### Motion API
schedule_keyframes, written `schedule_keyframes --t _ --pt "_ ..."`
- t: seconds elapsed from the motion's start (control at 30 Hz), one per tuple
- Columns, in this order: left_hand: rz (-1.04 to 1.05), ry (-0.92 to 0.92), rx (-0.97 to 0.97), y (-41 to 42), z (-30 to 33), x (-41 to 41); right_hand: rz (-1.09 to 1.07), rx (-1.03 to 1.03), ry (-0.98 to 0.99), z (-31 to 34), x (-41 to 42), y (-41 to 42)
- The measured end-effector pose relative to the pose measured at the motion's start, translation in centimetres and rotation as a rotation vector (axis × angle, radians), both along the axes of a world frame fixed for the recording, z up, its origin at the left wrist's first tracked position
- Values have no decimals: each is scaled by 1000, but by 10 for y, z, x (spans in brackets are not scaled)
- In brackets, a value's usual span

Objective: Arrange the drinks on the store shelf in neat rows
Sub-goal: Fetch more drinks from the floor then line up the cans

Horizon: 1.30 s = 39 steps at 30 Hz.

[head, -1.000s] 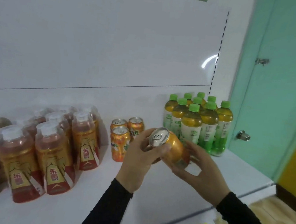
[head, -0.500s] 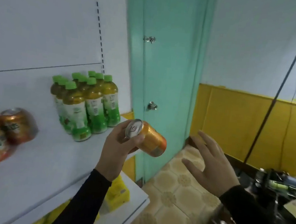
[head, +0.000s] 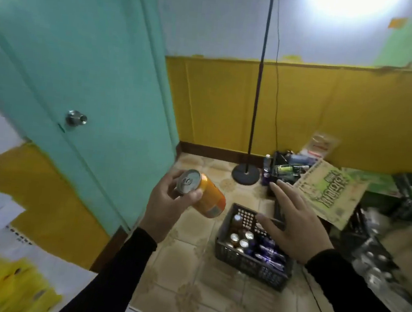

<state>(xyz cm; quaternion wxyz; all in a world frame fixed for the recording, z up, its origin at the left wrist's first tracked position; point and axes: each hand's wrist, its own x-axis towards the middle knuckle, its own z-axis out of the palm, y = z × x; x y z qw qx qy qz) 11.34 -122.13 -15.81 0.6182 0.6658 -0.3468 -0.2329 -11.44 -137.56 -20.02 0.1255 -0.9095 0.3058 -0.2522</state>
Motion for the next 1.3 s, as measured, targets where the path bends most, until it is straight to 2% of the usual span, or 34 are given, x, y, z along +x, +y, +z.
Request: schedule_keyframes --t 0.27,0.5,0.63,0.8,0.97,1.13,1.3 --pt "-277 -19 251 -164 -114 45 -235 140 160 -95 9 -102" --pt "-360 -43 485 -277 -231 85 -340 337 236 -209 35 -175" --pt "-371 -87 627 -317 -317 93 -355 441 279 -293 46 -207" --pt "-377 -58 772 -347 -451 84 -365 576 339 -423 52 -243" --pt "-389 -41 816 -364 -568 64 -356 690 422 -544 42 -255" --pt "-347 -109 785 -395 -664 51 -363 761 479 -649 37 -260" --pt "-274 -175 734 -451 -730 46 -368 815 490 -714 41 -258"
